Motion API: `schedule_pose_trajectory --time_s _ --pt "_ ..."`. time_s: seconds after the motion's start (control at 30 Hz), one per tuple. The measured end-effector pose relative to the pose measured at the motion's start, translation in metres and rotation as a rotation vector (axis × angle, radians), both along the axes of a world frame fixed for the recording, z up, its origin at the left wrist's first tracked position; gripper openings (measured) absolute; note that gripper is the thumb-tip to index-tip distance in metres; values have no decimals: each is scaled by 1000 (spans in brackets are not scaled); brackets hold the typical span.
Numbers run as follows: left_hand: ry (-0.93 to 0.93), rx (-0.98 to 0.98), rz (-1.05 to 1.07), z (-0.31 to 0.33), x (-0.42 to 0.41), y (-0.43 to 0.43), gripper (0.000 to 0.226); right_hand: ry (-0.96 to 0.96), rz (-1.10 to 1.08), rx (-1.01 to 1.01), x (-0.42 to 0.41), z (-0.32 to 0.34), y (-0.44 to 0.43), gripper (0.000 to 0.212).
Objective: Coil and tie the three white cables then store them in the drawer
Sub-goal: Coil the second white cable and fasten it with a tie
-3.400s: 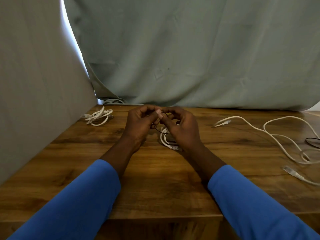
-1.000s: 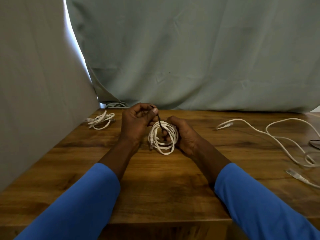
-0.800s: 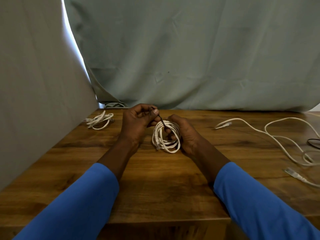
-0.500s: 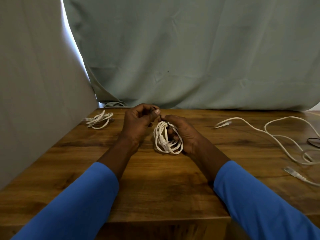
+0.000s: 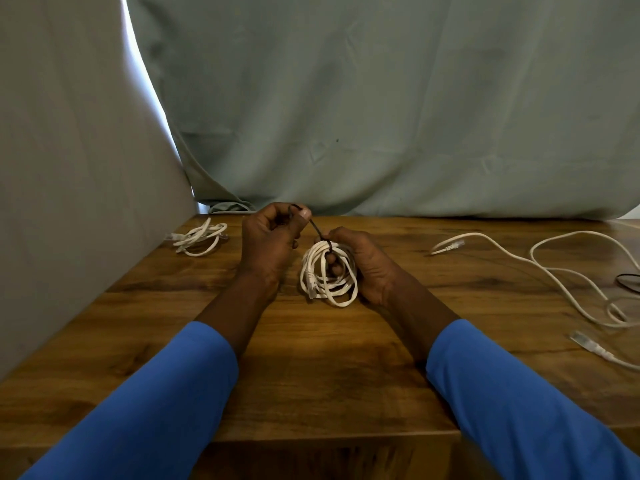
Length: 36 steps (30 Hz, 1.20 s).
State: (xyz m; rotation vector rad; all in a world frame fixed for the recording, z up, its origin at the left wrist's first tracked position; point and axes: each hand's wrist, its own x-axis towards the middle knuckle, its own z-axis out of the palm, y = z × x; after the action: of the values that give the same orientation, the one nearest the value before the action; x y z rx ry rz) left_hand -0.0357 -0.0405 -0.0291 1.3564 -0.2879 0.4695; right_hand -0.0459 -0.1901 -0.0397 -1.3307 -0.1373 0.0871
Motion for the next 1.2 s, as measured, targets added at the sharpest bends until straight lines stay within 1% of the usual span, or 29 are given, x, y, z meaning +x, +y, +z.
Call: schedule_pose_trajectory --time_s 0.2,0.27,0.4,0.47,0.53,0.63,0.77,0.9,1.0,1.03,1.07,1.1,1.17,1.2 --pt "5 12 22 -1 1 2 7 -75 -62 -59 -7 3 3 27" --pt "12 16 21 -2 1 3 5 -83 -63 -53 -10 5 3 20" --pt "22 -61 27 -2 4 7 6 -132 -26 -3 -16 1 4 19" --pt "37 -105 47 -1 6 9 6 -173 25 -19 -18 -1 6 16" --pt "67 -155 44 -1 7 11 5 -193 20 -61 -19 -1 7 20" --pt "126 -241 1 1 10 13 7 -206 -36 -50 -18 1 7 20" --pt "120 -233 9 1 11 14 10 -245 -90 4 -13 3 4 28" --pt "76 -138 64 0 8 14 11 -230 -90 -11 -10 1 1 24" --pt "-4 -65 38 3 3 14 4 -229 -184 -70 -13 3 0 20" --pt "-46 -31 19 4 0 13 6 -226 -223 -81 -14 4 0 19" --pt "-108 37 9 3 -1 13 9 -218 -259 -78 -14 5 0 18" --pt "-185 156 21 2 -3 11 11 -211 -289 -63 -14 6 0 17" --pt "-334 460 76 0 -7 9 16 -203 -330 -37 -13 7 -1 15" --pt "-382 566 93 -2 -7 8 18 -202 -337 -38 -12 7 -2 13"
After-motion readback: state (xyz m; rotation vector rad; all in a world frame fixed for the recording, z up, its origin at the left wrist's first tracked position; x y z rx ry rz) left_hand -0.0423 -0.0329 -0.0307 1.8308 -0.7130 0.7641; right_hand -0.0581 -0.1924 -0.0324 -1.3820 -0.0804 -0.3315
